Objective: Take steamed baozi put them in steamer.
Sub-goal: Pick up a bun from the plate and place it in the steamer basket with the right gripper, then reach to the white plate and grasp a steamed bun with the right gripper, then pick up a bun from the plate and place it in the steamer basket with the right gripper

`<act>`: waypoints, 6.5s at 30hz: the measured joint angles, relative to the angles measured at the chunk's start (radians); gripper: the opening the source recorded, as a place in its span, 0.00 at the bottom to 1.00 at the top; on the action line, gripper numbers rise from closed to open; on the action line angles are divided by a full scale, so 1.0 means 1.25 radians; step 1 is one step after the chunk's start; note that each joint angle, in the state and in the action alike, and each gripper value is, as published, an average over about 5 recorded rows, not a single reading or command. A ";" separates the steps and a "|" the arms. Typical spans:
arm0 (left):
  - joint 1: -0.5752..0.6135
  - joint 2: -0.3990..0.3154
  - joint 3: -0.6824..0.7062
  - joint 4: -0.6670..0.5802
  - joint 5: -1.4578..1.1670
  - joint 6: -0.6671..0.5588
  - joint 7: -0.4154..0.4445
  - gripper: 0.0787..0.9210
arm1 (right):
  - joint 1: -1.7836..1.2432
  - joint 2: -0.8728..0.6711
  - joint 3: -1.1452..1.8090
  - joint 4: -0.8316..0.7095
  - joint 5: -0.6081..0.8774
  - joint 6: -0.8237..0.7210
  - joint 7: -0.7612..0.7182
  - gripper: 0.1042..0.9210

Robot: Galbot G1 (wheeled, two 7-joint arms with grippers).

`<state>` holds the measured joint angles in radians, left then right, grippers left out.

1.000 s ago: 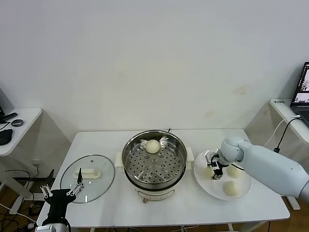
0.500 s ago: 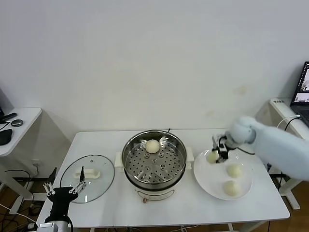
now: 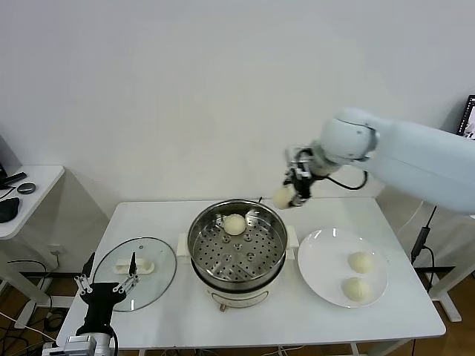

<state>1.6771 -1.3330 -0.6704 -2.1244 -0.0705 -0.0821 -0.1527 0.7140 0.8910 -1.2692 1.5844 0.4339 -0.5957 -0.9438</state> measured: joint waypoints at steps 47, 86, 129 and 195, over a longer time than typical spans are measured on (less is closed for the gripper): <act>-0.022 -0.006 -0.017 0.026 0.015 -0.017 -0.001 0.88 | -0.079 0.301 -0.055 -0.123 0.038 -0.094 0.024 0.88; 0.008 -0.014 -0.011 0.017 0.043 -0.018 0.005 0.88 | -0.705 -0.406 0.459 0.031 -0.506 0.262 -0.165 0.88; 0.007 -0.007 -0.024 0.006 0.035 -0.018 0.004 0.88 | -0.753 -0.310 0.513 -0.081 -0.503 0.253 -0.172 0.46; -0.003 -0.023 -0.054 -0.023 0.018 -0.016 0.000 0.88 | -0.158 0.195 -0.002 -0.029 -0.465 0.756 -0.130 0.87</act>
<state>1.6739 -1.3623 -0.7384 -2.1533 -0.0482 -0.1018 -0.1531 0.5159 1.1344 -1.2713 1.5477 -0.1471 0.3497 -1.1062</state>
